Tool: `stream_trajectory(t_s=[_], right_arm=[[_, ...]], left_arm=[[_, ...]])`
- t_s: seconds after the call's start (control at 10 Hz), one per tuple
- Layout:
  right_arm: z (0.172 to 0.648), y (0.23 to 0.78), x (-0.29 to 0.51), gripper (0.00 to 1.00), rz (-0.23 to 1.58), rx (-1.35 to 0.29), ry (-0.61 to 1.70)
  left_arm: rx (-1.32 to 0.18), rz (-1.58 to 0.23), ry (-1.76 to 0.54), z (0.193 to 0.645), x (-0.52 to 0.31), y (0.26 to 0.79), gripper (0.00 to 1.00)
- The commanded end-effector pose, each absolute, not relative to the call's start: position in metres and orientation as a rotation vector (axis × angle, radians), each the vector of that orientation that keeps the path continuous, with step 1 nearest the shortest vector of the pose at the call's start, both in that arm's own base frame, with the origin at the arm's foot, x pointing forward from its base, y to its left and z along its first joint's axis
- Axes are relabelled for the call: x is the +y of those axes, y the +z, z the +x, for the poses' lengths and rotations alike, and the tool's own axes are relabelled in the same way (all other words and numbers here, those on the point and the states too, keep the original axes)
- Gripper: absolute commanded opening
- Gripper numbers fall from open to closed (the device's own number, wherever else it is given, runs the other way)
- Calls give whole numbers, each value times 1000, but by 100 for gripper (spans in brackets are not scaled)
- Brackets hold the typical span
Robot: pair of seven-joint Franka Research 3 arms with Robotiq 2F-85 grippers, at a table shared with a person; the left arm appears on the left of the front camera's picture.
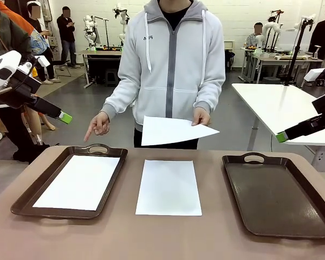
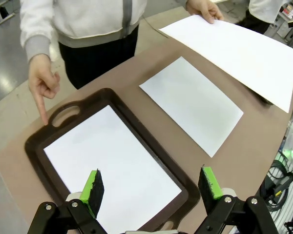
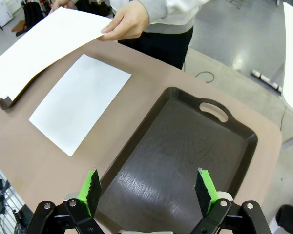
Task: Sort the A4 documents.
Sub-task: Receive the A4 Paper.
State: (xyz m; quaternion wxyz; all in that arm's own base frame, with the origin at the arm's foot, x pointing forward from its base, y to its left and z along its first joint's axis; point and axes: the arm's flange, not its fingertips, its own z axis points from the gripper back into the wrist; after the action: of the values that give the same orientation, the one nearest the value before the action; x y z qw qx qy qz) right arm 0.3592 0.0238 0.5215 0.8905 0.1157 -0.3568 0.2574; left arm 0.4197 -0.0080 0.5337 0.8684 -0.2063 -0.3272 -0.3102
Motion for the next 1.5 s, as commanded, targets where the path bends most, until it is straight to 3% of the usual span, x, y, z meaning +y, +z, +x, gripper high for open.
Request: stream_trajectory(t_s=[0.0, 0.4, 0.7, 1.4], right_arm=[[360, 520, 24, 100, 246, -739, 537], [360, 520, 24, 100, 246, -739, 537], [360, 520, 24, 100, 246, -739, 537], [360, 520, 24, 100, 246, -739, 537]], left_arm=[[-633, -625, -562, 443, -18, 521, 100], [-403, -909, -318, 484, -61, 486, 100], [-264, -1133, -102, 489, -91, 455, 100], [-121, -1418, 54, 510, -142, 411, 100]])
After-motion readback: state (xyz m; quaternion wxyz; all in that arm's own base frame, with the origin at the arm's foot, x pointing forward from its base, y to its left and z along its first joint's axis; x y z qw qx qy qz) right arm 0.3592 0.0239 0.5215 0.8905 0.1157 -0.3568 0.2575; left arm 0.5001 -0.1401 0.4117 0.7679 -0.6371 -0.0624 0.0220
